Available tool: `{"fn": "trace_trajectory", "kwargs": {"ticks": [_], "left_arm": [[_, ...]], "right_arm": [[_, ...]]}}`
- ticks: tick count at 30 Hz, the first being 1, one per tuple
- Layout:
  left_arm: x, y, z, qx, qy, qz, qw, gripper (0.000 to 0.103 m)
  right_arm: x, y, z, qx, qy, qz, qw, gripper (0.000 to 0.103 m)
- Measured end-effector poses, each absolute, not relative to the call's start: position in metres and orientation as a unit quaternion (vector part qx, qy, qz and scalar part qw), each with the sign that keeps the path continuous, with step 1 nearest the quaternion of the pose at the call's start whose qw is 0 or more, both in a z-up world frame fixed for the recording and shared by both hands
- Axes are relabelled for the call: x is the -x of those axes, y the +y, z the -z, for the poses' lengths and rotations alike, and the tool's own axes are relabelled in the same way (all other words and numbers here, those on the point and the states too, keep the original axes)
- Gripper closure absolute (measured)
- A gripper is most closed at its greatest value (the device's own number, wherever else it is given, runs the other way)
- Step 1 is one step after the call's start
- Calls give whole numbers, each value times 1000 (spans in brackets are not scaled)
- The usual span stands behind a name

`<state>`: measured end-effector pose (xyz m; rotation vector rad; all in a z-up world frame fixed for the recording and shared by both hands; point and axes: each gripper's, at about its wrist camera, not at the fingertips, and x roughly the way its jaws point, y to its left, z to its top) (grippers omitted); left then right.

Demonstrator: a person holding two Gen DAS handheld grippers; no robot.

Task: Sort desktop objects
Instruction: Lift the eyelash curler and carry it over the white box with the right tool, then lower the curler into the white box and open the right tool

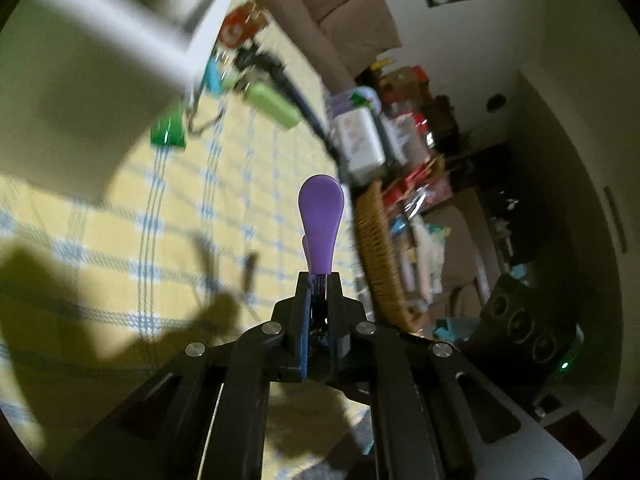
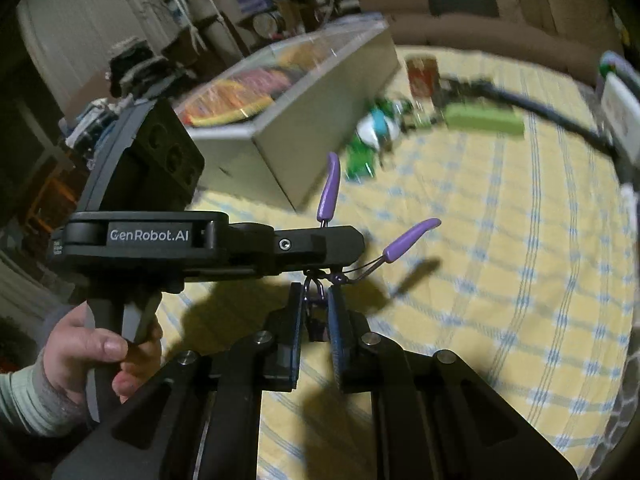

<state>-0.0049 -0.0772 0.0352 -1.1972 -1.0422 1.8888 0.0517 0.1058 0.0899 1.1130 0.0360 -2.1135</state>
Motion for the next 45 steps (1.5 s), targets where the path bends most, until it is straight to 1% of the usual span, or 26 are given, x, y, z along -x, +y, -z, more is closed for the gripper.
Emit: {"fn": "trace_trajectory", "kwargs": {"ticks": [4, 7, 11, 15, 16, 20, 24, 28, 30, 32, 33, 35, 36, 37, 38, 39, 40, 41, 42, 43, 45], "left_arm": [[9, -114, -74, 423, -409, -735, 336, 98], [18, -147, -103, 393, -413, -751, 333, 97], [31, -208, -132, 347, -431, -770, 316, 96], [36, -288, -130, 303, -482, -770, 287, 94], [39, -312, -123, 299, -498, -766, 276, 93], [51, -366, -106, 292, -525, -764, 236, 91], [94, -382, -113, 299, -514, -768, 239, 89], [158, -373, -132, 347, -441, -796, 227, 89], [183, -374, -134, 368, -419, -801, 218, 88], [210, -379, -132, 390, -404, -804, 196, 83], [214, -382, -129, 397, -397, -806, 186, 83], [220, -391, -121, 412, -379, -815, 151, 72], [220, -397, -117, 414, -376, -817, 142, 60], [219, -404, -110, 414, -378, -817, 134, 55], [216, -409, -106, 415, -379, -817, 131, 55], [213, -413, -101, 413, -382, -816, 130, 51], [207, -417, -96, 412, -385, -816, 127, 45], [203, -419, -93, 411, -385, -817, 124, 44], [198, -420, -88, 412, -386, -816, 124, 42], [195, -420, -86, 413, -387, -815, 123, 42], [188, -415, -84, 414, -385, -816, 123, 40]], "right_arm": [[-53, 82, -124, -397, 13, 833, 385, 91], [-47, 51, -154, -371, 33, 836, 403, 91], [-29, -13, -193, -343, 70, 828, 438, 91], [-7, -90, -207, -340, 94, 806, 476, 91], [-3, -103, -206, -343, 97, 801, 480, 91], [14, -177, -190, -356, 127, 782, 495, 91], [36, -209, -182, -363, 135, 783, 487, 91], [80, -219, -186, -377, 127, 792, 462, 91], [113, -225, -185, -397, 108, 797, 442, 92], [144, -234, -178, -418, 99, 797, 424, 92], [158, -240, -172, -430, 99, 797, 413, 92], [187, -251, -151, -459, 98, 795, 384, 92], [192, -253, -145, -469, 93, 792, 380, 92], [198, -257, -137, -480, 86, 787, 377, 91], [201, -260, -133, -486, 84, 784, 376, 88], [202, -261, -132, -482, 81, 787, 376, 86], [201, -260, -133, -477, 74, 790, 379, 81], [201, -258, -136, -475, 66, 790, 382, 61], [202, -252, -138, -473, 44, 790, 387, 51], [201, -245, -140, -470, 26, 792, 389, 38], [198, -229, -150, -467, -6, 792, 392, 37]]}}
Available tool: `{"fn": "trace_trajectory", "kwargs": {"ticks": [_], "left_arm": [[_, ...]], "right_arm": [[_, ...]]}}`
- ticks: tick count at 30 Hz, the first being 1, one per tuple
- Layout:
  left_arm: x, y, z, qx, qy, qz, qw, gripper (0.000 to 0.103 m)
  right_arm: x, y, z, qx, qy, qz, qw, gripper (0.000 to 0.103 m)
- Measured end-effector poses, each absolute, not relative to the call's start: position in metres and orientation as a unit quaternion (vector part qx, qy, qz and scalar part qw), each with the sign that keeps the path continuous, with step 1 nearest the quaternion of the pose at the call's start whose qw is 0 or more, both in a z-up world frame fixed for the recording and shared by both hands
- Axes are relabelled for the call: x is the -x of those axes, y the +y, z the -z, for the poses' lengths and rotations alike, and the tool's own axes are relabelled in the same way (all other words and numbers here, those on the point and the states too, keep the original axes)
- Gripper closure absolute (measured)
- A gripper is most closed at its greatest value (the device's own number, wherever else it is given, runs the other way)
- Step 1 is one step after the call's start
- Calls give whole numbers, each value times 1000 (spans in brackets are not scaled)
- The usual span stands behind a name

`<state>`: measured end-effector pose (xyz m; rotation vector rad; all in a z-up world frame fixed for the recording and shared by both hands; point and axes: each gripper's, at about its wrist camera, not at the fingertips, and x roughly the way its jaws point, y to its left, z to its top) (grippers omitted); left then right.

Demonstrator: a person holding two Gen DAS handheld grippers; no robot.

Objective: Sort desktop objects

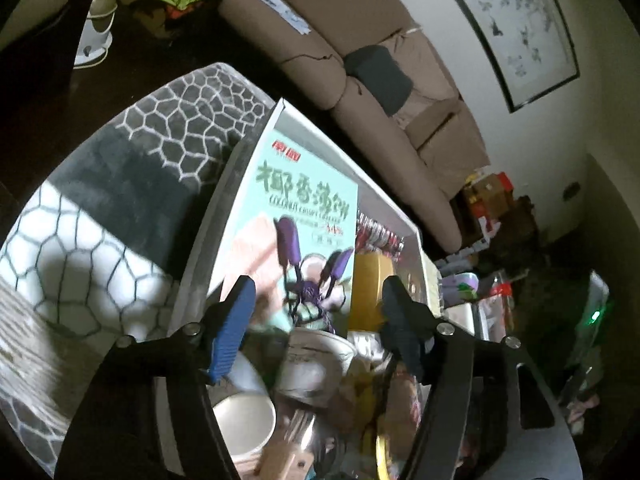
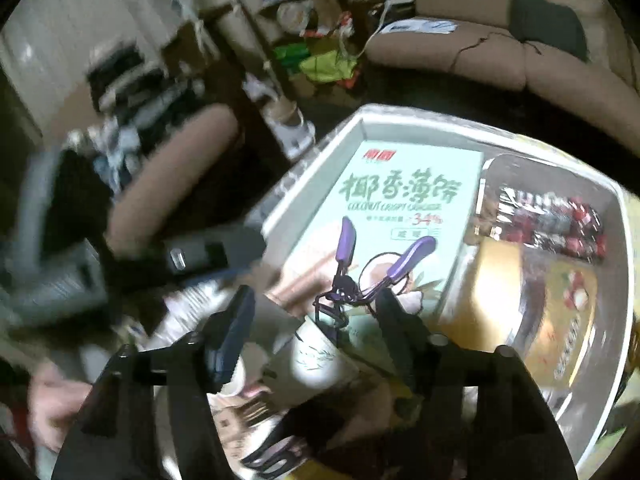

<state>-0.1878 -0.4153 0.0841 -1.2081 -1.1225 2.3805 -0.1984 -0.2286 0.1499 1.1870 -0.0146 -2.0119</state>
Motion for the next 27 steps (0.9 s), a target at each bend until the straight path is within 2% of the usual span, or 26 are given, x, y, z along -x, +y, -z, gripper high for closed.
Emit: {"fn": "trace_trajectory", "kwargs": {"ticks": [4, 9, 13, 15, 27], "left_arm": [[168, -396, -97, 420, -360, -823, 130, 33], [139, -352, -121, 429, -302, -841, 133, 11], [125, -320, -129, 445, -277, -841, 130, 7], [119, -307, -134, 450, -262, -845, 123, 0], [70, -226, -159, 462, -132, -875, 66, 0]], "right_arm": [[185, -198, -164, -466, -13, 798, 381, 33], [156, -136, -179, -455, -15, 813, 362, 20], [142, -89, -178, -465, -24, 817, 339, 19], [134, -67, -180, -465, -32, 820, 331, 18], [79, 11, -185, -449, -22, 843, 296, 5]]}}
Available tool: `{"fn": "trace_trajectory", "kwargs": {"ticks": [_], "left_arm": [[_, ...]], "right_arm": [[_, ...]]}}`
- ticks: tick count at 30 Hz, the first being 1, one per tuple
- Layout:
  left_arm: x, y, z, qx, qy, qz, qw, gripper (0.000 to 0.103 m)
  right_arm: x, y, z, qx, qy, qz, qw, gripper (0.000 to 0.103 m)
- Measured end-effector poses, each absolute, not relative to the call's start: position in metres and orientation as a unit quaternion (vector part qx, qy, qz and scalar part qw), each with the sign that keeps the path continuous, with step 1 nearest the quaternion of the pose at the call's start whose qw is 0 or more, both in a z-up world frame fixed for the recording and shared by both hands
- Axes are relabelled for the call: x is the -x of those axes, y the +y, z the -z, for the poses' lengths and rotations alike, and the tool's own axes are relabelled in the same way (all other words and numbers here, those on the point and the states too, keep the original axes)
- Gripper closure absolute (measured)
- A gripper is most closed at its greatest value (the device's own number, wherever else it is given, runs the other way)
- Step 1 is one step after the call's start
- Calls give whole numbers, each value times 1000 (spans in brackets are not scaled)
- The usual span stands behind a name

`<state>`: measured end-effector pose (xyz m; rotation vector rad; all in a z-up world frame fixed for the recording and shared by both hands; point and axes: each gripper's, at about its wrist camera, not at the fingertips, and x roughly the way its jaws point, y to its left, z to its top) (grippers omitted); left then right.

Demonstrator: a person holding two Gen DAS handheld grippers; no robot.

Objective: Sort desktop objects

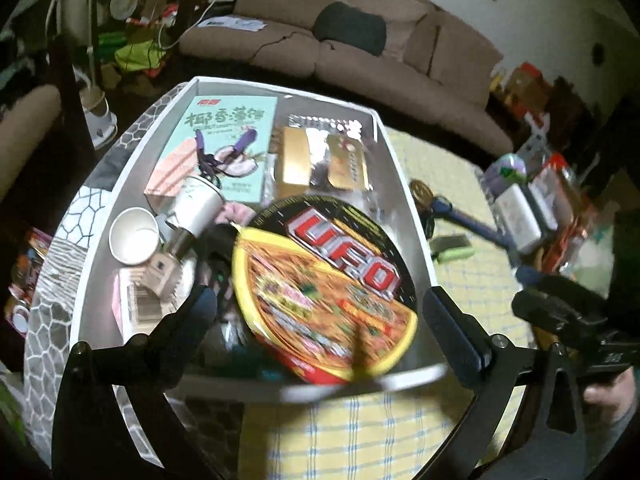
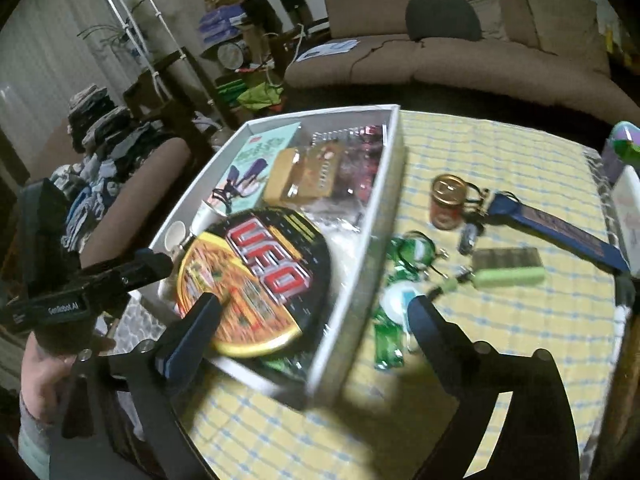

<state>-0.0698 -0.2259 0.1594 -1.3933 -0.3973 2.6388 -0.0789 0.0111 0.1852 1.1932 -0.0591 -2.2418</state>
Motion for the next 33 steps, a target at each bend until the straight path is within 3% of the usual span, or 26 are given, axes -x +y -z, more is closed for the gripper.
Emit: {"fn": "trace_trajectory", "kwargs": {"ticks": [24, 33], "left_arm": [[21, -76, -148, 467, -43, -876, 108, 0], [39, -11, -136, 466, -4, -871, 156, 0]], "right_arm": [[20, 132, -177, -402, -21, 887, 225, 2], [10, 197, -148, -371, -44, 918, 130, 2]]}}
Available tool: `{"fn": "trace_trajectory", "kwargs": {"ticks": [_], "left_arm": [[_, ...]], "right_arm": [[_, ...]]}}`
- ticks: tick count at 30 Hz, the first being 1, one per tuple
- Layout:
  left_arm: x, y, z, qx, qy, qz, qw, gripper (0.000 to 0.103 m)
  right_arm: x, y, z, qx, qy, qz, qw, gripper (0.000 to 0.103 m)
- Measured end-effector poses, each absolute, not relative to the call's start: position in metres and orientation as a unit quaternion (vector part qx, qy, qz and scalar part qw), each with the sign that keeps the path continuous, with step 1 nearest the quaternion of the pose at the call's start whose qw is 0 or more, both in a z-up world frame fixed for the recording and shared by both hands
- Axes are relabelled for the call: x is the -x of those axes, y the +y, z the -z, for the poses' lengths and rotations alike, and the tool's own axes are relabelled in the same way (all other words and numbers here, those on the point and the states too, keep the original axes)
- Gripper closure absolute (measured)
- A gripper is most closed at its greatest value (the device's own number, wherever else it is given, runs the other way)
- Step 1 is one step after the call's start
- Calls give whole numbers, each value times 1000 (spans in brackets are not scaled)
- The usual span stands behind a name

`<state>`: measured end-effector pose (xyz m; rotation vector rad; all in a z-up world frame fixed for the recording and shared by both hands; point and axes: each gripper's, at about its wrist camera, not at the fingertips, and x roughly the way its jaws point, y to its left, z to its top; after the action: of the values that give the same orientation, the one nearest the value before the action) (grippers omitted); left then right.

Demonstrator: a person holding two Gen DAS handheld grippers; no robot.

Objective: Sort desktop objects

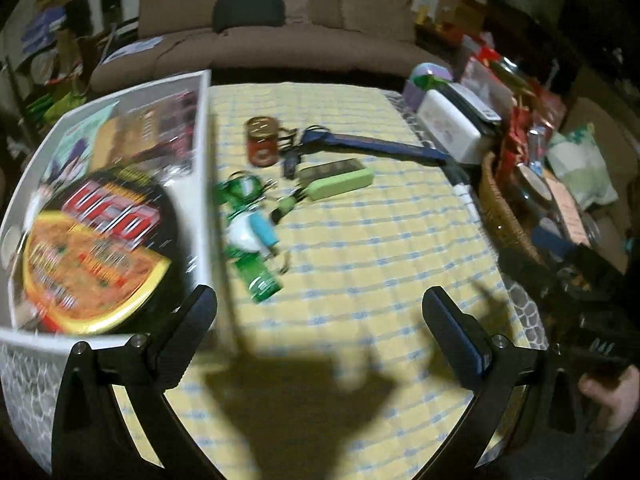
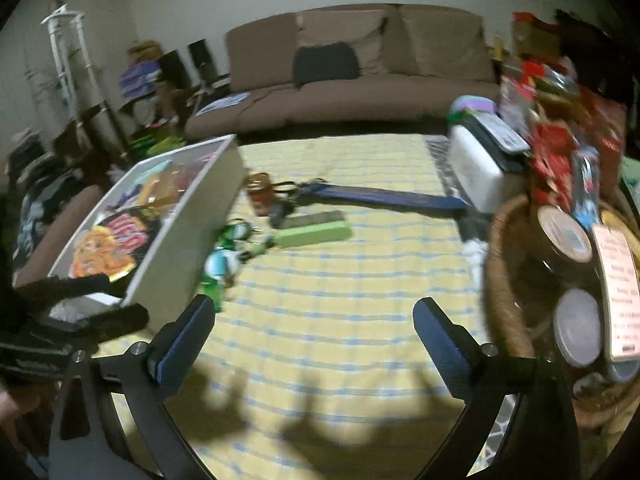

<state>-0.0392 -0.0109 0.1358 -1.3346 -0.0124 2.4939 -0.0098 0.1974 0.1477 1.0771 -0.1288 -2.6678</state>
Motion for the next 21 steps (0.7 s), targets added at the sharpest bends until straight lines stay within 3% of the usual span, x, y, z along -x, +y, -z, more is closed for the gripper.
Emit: {"fn": "trace_trajectory", "kwargs": {"ticks": [11, 21], "left_arm": [[105, 51, -101, 482, 10, -855, 191, 0], [67, 40, -41, 474, -19, -870, 135, 0]], "right_arm": [[26, 230, -109, -411, -67, 898, 144, 2], [47, 225, -52, -452, -16, 884, 116, 2]]}}
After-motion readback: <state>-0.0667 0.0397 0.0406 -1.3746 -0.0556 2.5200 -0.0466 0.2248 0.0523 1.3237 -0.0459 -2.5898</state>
